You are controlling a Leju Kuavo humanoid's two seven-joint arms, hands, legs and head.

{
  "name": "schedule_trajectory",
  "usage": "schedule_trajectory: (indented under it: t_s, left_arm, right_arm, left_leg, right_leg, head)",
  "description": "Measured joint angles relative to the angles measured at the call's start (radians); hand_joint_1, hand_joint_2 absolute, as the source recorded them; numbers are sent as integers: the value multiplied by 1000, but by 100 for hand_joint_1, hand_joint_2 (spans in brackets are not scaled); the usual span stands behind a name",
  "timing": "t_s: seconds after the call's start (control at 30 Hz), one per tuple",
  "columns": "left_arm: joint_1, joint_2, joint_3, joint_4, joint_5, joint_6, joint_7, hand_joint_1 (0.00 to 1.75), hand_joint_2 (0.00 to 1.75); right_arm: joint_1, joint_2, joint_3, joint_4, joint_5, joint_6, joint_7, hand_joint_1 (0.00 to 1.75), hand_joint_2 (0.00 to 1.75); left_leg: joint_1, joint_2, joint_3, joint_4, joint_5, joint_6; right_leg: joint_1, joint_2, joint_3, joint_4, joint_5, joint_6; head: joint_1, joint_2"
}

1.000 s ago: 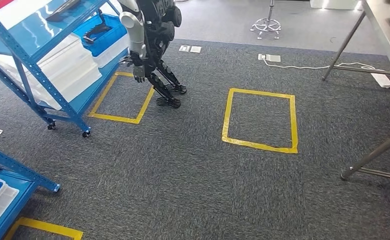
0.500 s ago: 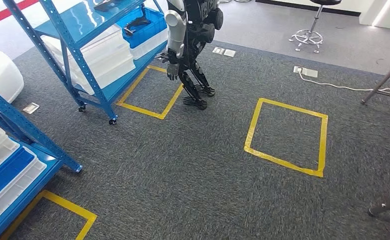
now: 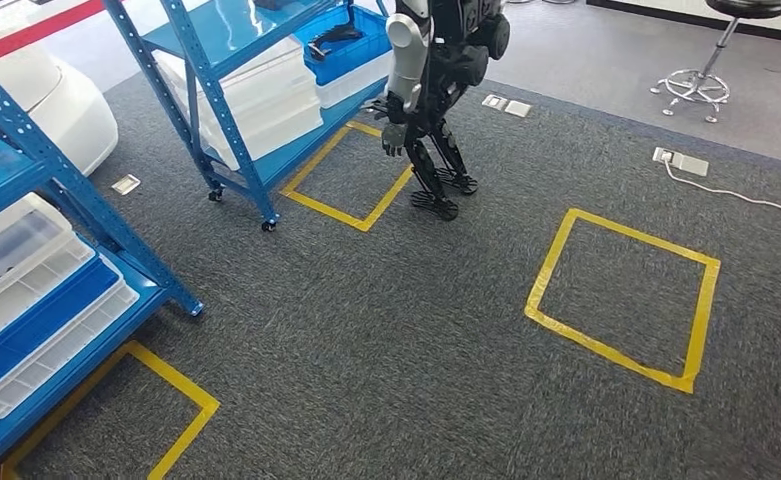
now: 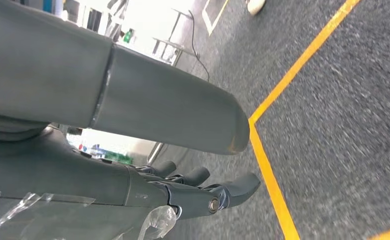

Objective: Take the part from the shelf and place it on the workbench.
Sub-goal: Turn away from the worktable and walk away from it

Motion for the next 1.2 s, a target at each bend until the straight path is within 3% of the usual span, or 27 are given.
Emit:
schedule_trajectory:
  t_s: [0.07, 0.13, 0.2, 0.23, 0.3, 0.33, 0.37, 0.4, 0.43, 0.5, 0.57, 0.63, 0.7, 0.73, 0.8, 0.87, 0.9, 0.97, 1.0, 1.07, 1.1, 1.17, 1.2]
  left_arm:
    - [-4, 0, 0, 0, 0, 2, 0, 0, 0]
    - [-3, 0, 0, 1, 0, 3, 1, 0, 0]
    - [0, 0, 0, 1, 0, 4, 4, 0, 0]
    - [0, 0, 0, 1, 0, 5, 4, 0, 0]
    - [-3, -1, 0, 2, 0, 5, 5, 0, 0]
    - [-4, -2, 0, 2, 0, 5, 5, 0, 0]
    - [-3, -3, 0, 2, 1, 5, 5, 0, 0]
    - [-2, -3, 0, 2, 1, 5, 5, 0, 0]
    - [-1, -3, 0, 2, 1, 6, 5, 0, 0]
    - [0, -2, 0, 2, 2, 7, 5, 0, 0]
    - [-1, -2, 0, 2, 4, 7, 7, 0, 0]
    - [0, -1, 0, 2, 5, 8, 10, 0, 0]
    - [1, -1, 0, 3, 6, 8, 12, 0, 0]
    - [1, -1, 0, 3, 6, 8, 13, 0, 0]
    - [-2, -1, 0, 3, 6, 8, 14, 0, 0]
    - [-1, -1, 0, 3, 6, 7, 14, 0, 0]
    - [1, -1, 0, 3, 6, 7, 14, 0, 0]
    - [3, -1, 0, 3, 6, 8, 14, 0, 0]
    - [2, 0, 0, 3, 6, 8, 14, 0, 0]
    - [-3, 0, 0, 3, 6, 8, 14, 0, 0]
    - [-4, 1, 0, 3, 6, 8, 14, 0, 0]
    - [-4, 2, 0, 3, 6, 8, 14, 0, 0]
    - [-2, 2, 0, 3, 7, 8, 14, 0, 0]
  right_arm:
    - [-2, 1, 1, 0, 0, 0, 0, 0, 0]
    - [-8, 2, 2, 0, -1, 0, 0, 0, 0]
    - [-10, 2, 2, 0, -1, -1, 0, 0, 0]
    - [-8, 2, 3, 0, -1, -1, -1, 0, 0]
    - [-3, 1, 4, 0, -2, -1, -2, 0, 0]
    - [-2, 0, 5, 0, -2, -1, -2, 0, 0]
    - [-2, 0, 7, 0, -2, -1, -2, 0, 0]
    - [-2, -1, 8, 0, -2, -1, -2, 0, 0]
    - [-2, -1, 9, 0, -2, -1, -2, 0, 0]
    - [0, -2, 12, 0, -2, -1, -2, 0, 0]
    - [1, -3, 14, 0, -4, -1, -2, 0, 0]
    - [-5, -2, 16, 0, -5, -2, -2, 0, 0]
    - [-6, -2, 16, 0, -5, -2, -2, 0, 0]
    - [-4, -2, 17, 0, -6, -2, -2, 0, 0]
    - [1, -2, 17, 0, -6, -2, -2, 0, 0]
    - [4, -2, 17, 0, -6, -2, -2, 0, 0]
    - [3, -2, 18, 0, -6, -2, -2, 0, 0]
    - [1, 0, 18, 0, -6, -2, -2, 0, 0]
    - [0, 0, 18, 0, -6, -2, -3, 0, 0]
    - [-1, 2, 18, 0, -7, -2, -3, 0, 0]
    - [-2, 2, 18, 0, -7, -2, -3, 0, 0]
    - [-6, 3, 18, 0, -7, -2, -3, 0, 0]
    - [-7, 4, 19, 0, -8, -2, -3, 0, 0]
  left_leg:
    - [-13, 26, 30, -67, 15, 10]
    - [-15, 6, 34, -76, 16, 14]
    - [-9, -17, 48, -95, 26, 19]
    - [-4, -29, 56, -104, 31, 22]
    - [-1, -52, 59, -108, 33, 27]
    - [0, -66, 60, -107, 33, 29]
    - [0, -80, 61, -107, 31, 29]
    - [2, -95, 64, -106, 29, 27]
    - [4, -109, 68, -104, 26, 23]
    - [8, -136, 71, -95, 16, 12]
    - [7, -154, 67, -85, 5, 1]
    - [7, -167, 62, -83, 2, -4]
    - [9, -144, 52, -60, -11, -11]
    - [11, -119, 33, -20, -32, -16]
    - [12, -72, -35, 112, -95, -26]
    - [16, -60, -96, 223, -130, -29]
    - [16, -57, -102, 228, -119, -28]
    - [14, -39, -50, 117, -52, -19]
    - [9, -11, -13, 38, -19, -10]
    - [-3, 29, 34, -62, 14, 2]
    - [-8, 35, 38, -75, 14, 5]
    - [-6, 11, 42, -82, 17, 8]
    - [-2, -2, 46, -88, 21, 10]
  right_leg:
    - [1, -18, 9, -3, -7, 8]
    - [1, -34, 19, -9, -12, 17]
    - [-1, -6, 19, 11, -28, 26]
    - [-1, 21, 4, 47, -48, 30]
    - [-2, 67, -65, 173, -103, 34]
    - [-3, 75, -102, 233, -120, 36]
    - [-3, 77, -128, 266, -119, 39]
    - [-4, 78, -136, 259, -96, 41]
    - [-6, 81, -123, 212, -57, 44]
    - [-13, 114, -70, 75, 21, 51]
    - [-17, 148, -43, 5, 47, 45]
    - [-15, 141, -42, 3, 43, 27]
    - [-12, 117, -39, 2, 43, 14]
    - [-12, 104, -38, 1, 42, 8]
    - [-8, 76, -37, 0, 39, 1]
    - [-7, 50, -35, 0, 34, -2]
    - [-6, 38, -33, 0, 32, -2]
    - [-6, 16, -24, 0, 26, 0]
    - [-5, 6, -18, 0, 22, 2]
    - [-4, -12, -8, -1, 14, 11]
    - [-3, -21, -4, -3, 11, 15]
    - [-4, -36, 6, -7, 5, 25]
    - [-4, -26, 7, 0, -2, 31]
  head:
    - [0, 0]
    - [0, 0]
    - [1, 0]
    - [1, 0]
    - [3, 0]
    - [3, 0]
    - [3, 0]
    - [3, 0]
    - [3, 0]
    - [4, 0]
    - [6, 0]
    - [7, 0]
    - [6, 0]
    - [5, 0]
    - [3, 0]
    - [3, 0]
    - [3, 0]
    - [3, 0]
    - [3, 0]
    - [3, 0]
    - [3, 0]
    - [3, 0]
    - [4, 0]
